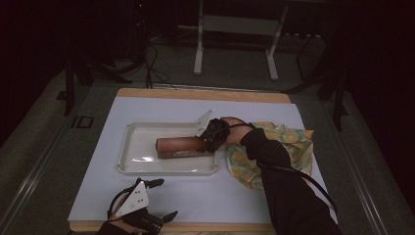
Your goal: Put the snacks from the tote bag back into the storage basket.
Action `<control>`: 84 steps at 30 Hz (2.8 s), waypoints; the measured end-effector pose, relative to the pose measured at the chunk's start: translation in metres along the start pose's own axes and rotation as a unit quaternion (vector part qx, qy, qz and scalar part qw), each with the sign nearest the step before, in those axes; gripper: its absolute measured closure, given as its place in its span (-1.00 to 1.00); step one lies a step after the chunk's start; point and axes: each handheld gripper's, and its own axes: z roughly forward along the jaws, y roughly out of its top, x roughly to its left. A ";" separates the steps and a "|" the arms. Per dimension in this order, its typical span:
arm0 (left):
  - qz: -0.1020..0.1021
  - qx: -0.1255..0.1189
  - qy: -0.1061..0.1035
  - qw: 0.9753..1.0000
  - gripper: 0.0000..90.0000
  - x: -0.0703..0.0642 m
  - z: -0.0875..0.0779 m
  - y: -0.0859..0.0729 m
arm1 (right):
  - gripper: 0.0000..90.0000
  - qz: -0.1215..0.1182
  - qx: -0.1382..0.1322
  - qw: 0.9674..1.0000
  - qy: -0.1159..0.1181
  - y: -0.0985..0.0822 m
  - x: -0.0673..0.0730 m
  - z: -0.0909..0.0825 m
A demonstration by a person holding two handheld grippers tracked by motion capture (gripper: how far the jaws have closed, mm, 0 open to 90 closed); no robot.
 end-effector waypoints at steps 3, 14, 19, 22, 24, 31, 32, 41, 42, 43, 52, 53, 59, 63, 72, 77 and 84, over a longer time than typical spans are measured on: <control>0.000 0.000 0.000 1.000 -1.00 0.000 0.000 0.000 | -0.04 0.009 0.002 1.000 0.002 -0.006 -0.001 0.009; 0.001 -0.001 -0.002 1.000 -1.00 0.000 -0.001 0.000 | -0.05 0.019 0.005 1.000 0.003 -0.010 -0.004 0.018; 0.001 -0.001 -0.002 1.000 -1.00 0.000 0.000 0.000 | -0.08 0.031 0.006 0.999 0.004 -0.011 -0.004 0.018; 0.001 0.000 -0.002 1.000 -1.00 0.000 0.000 0.000 | -0.09 0.031 0.011 0.999 0.002 -0.011 -0.005 0.019; 0.000 0.000 -0.002 1.000 -1.00 0.000 0.000 0.000 | -0.10 0.030 0.011 0.999 0.003 -0.010 -0.004 0.019; -0.001 0.000 -0.001 1.000 -1.00 0.000 0.000 0.000 | -0.21 0.033 0.004 0.999 0.001 -0.007 -0.005 0.013; -0.001 -0.001 -0.001 1.000 -1.00 0.000 0.000 0.000 | -0.23 0.034 0.005 0.999 -0.001 -0.006 -0.005 0.011; -0.002 0.000 0.000 1.000 -1.00 0.000 0.000 0.000 | -0.22 0.036 0.001 0.999 -0.009 -0.001 -0.002 -0.007; -0.002 0.000 0.000 1.000 -1.00 0.000 0.000 0.000 | -0.22 0.036 0.001 0.999 -0.009 -0.001 -0.002 -0.008; -0.002 0.000 0.000 1.000 -1.00 0.000 0.001 0.000 | -0.22 0.039 0.002 0.999 -0.010 -0.001 -0.002 -0.011; -0.002 0.001 0.000 1.000 -1.00 0.000 0.001 0.000 | -0.34 0.064 -0.010 0.997 -0.034 -0.004 0.000 -0.038; -0.002 0.001 0.000 1.000 -1.00 0.000 0.001 0.000 | -0.34 0.068 -0.013 0.997 -0.041 -0.004 0.000 -0.042; -0.002 0.001 0.001 1.000 -1.00 0.000 0.001 0.000 | -0.57 0.110 -0.013 0.992 -0.068 -0.011 -0.002 -0.056; -0.003 0.000 0.001 1.000 -1.00 0.000 0.001 0.000 | -0.71 0.136 -0.018 0.988 -0.076 -0.018 -0.001 -0.062; -0.003 0.001 0.002 1.000 -1.00 0.000 0.000 0.000 | -0.78 0.190 -0.049 0.976 -0.094 -0.037 0.001 -0.076; -0.002 0.002 0.002 1.000 -1.00 0.000 0.001 0.000 | -0.78 0.214 -0.064 0.967 -0.123 -0.049 0.005 -0.087; -0.003 0.002 0.002 1.000 -1.00 0.000 0.001 0.000 | -0.78 0.248 -0.080 0.951 -0.166 -0.062 0.014 -0.100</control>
